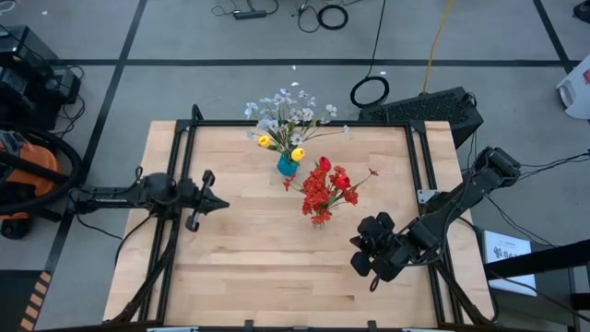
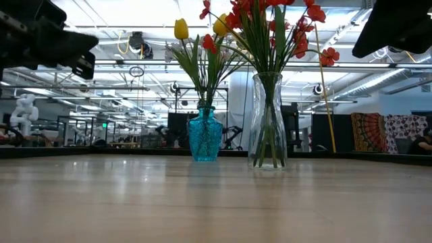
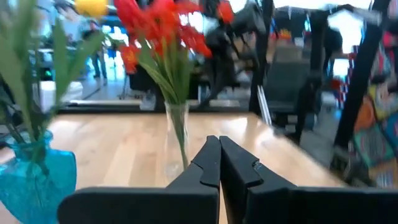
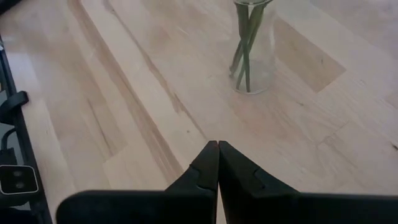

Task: Sort flowers into vase by color
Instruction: Return to Home Position

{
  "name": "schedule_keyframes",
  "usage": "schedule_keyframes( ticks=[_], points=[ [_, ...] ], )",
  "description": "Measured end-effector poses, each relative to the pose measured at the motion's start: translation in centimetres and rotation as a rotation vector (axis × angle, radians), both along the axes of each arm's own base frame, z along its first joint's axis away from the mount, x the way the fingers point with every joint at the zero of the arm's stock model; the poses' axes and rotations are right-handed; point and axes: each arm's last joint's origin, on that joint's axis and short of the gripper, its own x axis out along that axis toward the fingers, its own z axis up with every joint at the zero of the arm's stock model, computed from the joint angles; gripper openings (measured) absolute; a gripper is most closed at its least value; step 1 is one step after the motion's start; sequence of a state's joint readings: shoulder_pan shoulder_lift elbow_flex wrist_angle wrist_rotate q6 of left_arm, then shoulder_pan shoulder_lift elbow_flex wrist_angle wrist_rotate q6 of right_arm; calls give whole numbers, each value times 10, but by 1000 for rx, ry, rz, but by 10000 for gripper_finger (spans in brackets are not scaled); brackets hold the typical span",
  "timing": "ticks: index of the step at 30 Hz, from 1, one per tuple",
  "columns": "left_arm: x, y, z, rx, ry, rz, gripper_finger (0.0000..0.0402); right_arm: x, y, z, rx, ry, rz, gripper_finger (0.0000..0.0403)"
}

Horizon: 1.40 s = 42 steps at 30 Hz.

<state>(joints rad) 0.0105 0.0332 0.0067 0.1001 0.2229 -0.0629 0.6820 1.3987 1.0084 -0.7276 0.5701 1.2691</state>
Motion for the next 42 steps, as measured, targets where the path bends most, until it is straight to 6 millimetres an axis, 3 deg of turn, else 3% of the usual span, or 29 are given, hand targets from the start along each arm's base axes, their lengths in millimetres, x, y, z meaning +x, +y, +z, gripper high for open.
schedule_keyframes(
  ticks=[18,22,29,35,42],
  points=[
    [0,0,-6,18,54,-16,11,1,0,0,-18,-3,29,0],
    [0,0,-6,18,54,-15,12,-1,-6,-15,-11,56,58,0],
    [1,0,-6,18,56,-14,13,-11,-36,-45,-7,-58,161,0],
    [1,0,-6,17,58,-11,13,-39,-75,-61,-43,-135,235,0],
    [1,0,-6,17,58,-11,14,-70,-108,-69,-91,-383,363,0]
  ],
)
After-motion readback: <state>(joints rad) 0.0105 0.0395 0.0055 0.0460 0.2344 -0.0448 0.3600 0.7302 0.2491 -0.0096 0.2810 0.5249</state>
